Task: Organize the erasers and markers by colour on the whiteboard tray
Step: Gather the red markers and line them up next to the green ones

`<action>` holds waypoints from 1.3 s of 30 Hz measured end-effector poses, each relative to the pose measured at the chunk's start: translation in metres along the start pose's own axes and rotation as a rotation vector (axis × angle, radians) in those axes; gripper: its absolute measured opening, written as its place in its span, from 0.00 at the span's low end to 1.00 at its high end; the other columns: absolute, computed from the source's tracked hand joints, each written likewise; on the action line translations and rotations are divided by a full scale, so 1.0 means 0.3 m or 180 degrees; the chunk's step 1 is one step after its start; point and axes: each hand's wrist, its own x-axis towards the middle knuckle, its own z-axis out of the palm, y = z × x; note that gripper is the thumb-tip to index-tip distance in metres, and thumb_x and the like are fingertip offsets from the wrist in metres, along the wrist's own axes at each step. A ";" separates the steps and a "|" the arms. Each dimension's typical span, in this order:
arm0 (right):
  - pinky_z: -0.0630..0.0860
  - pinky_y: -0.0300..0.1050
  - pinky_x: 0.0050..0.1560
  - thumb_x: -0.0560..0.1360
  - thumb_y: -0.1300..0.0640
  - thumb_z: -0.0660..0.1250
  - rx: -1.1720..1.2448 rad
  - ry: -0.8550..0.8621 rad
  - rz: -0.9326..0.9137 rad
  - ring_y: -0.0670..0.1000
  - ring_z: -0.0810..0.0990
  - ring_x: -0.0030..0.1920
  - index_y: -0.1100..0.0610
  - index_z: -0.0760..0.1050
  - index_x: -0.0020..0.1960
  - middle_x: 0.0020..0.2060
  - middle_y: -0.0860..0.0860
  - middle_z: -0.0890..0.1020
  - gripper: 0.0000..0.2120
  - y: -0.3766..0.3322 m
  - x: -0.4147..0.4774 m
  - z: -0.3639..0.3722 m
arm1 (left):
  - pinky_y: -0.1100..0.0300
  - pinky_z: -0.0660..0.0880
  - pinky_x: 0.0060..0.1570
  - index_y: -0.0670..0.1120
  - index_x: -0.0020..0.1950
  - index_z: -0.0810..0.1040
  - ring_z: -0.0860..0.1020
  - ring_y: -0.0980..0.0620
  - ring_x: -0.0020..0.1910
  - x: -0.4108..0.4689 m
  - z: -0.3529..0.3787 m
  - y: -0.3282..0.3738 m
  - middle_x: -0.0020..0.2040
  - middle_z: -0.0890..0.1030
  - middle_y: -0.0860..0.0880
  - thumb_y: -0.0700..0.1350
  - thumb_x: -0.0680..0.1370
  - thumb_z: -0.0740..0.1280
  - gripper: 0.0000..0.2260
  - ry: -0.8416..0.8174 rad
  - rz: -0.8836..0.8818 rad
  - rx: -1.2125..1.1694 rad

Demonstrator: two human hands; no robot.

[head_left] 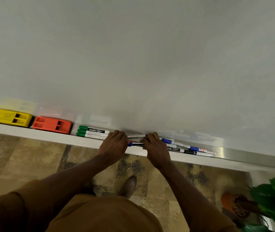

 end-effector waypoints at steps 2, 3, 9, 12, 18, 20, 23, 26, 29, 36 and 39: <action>0.80 0.46 0.37 0.70 0.59 0.79 -0.0012 -0.0021 0.0008 0.55 0.79 0.57 0.56 0.82 0.54 0.52 0.54 0.81 0.14 0.006 0.001 -0.004 | 0.48 0.79 0.48 0.42 0.52 0.83 0.80 0.43 0.49 0.005 -0.001 0.006 0.51 0.84 0.45 0.48 0.84 0.62 0.13 0.0017 0.0046 -0.0056; 0.80 0.46 0.38 0.70 0.59 0.79 -0.0040 -0.0035 0.0013 0.55 0.79 0.57 0.56 0.82 0.55 0.52 0.54 0.81 0.14 0.006 0.001 -0.003 | 0.48 0.79 0.47 0.43 0.52 0.83 0.80 0.43 0.49 0.007 -0.003 0.010 0.50 0.84 0.45 0.49 0.84 0.60 0.15 -0.0001 0.0071 -0.0070; 0.82 0.47 0.40 0.73 0.59 0.77 -0.0047 0.0003 0.0224 0.55 0.78 0.58 0.57 0.80 0.54 0.53 0.55 0.79 0.12 -0.008 -0.003 0.010 | 0.48 0.79 0.47 0.42 0.53 0.83 0.80 0.43 0.49 0.000 -0.016 0.019 0.51 0.84 0.45 0.49 0.83 0.59 0.15 -0.0180 0.0024 -0.0195; 0.82 0.48 0.41 0.72 0.59 0.78 0.0061 0.0135 0.0230 0.55 0.79 0.56 0.57 0.80 0.53 0.52 0.54 0.81 0.12 -0.009 -0.012 0.001 | 0.47 0.81 0.49 0.42 0.54 0.82 0.81 0.42 0.49 -0.008 -0.024 0.018 0.52 0.84 0.44 0.44 0.81 0.61 0.11 -0.0199 -0.0076 -0.0313; 0.80 0.47 0.43 0.72 0.61 0.77 0.0256 0.0350 0.0181 0.54 0.77 0.57 0.55 0.80 0.55 0.52 0.52 0.82 0.14 0.008 -0.036 0.022 | 0.50 0.83 0.45 0.41 0.54 0.85 0.83 0.41 0.49 -0.024 -0.034 -0.003 0.51 0.86 0.44 0.26 0.63 0.77 0.21 -0.0163 -0.0061 -0.0350; 0.80 0.47 0.45 0.72 0.63 0.76 0.0350 0.0374 0.0181 0.54 0.76 0.59 0.55 0.80 0.58 0.55 0.52 0.82 0.15 0.016 -0.047 0.033 | 0.50 0.82 0.44 0.41 0.53 0.84 0.83 0.42 0.48 -0.022 -0.026 -0.014 0.51 0.85 0.45 0.28 0.65 0.78 0.19 -0.0125 -0.0038 -0.0279; 0.81 0.47 0.43 0.72 0.65 0.76 0.0523 0.0482 0.0214 0.54 0.76 0.59 0.56 0.80 0.58 0.55 0.53 0.82 0.16 0.023 -0.057 0.033 | 0.50 0.81 0.42 0.43 0.51 0.84 0.82 0.43 0.45 -0.014 -0.025 -0.020 0.49 0.85 0.45 0.30 0.67 0.79 0.15 -0.0133 0.0054 -0.0184; 0.82 0.47 0.41 0.71 0.65 0.77 0.0672 0.0643 0.0322 0.55 0.78 0.57 0.57 0.80 0.57 0.53 0.53 0.83 0.16 0.020 -0.068 0.018 | 0.51 0.78 0.42 0.44 0.49 0.84 0.82 0.44 0.43 -0.009 -0.031 -0.011 0.47 0.85 0.46 0.32 0.69 0.78 0.13 -0.0159 0.0118 -0.0122; 0.79 0.44 0.41 0.72 0.64 0.76 0.0842 0.0829 0.0462 0.54 0.77 0.57 0.56 0.81 0.58 0.54 0.52 0.82 0.16 0.013 -0.093 0.005 | 0.50 0.77 0.44 0.45 0.49 0.83 0.81 0.44 0.42 -0.008 -0.026 -0.012 0.46 0.85 0.47 0.35 0.71 0.77 0.10 -0.0145 0.0086 -0.0046; 0.74 0.40 0.46 0.74 0.64 0.76 0.1302 0.1306 0.1370 0.53 0.77 0.55 0.56 0.81 0.57 0.53 0.52 0.83 0.13 0.079 -0.192 -0.027 | 0.50 0.72 0.47 0.44 0.51 0.83 0.80 0.42 0.45 -0.014 -0.012 -0.026 0.47 0.84 0.46 0.38 0.76 0.70 0.06 0.0145 0.0189 0.0078; 0.70 0.41 0.44 0.75 0.65 0.74 0.1045 0.1453 0.1624 0.55 0.77 0.53 0.57 0.81 0.54 0.50 0.52 0.83 0.10 0.196 -0.253 -0.055 | 0.49 0.71 0.49 0.44 0.54 0.85 0.81 0.41 0.48 -0.002 0.003 -0.039 0.49 0.83 0.46 0.41 0.78 0.65 0.10 0.0131 0.0326 0.0169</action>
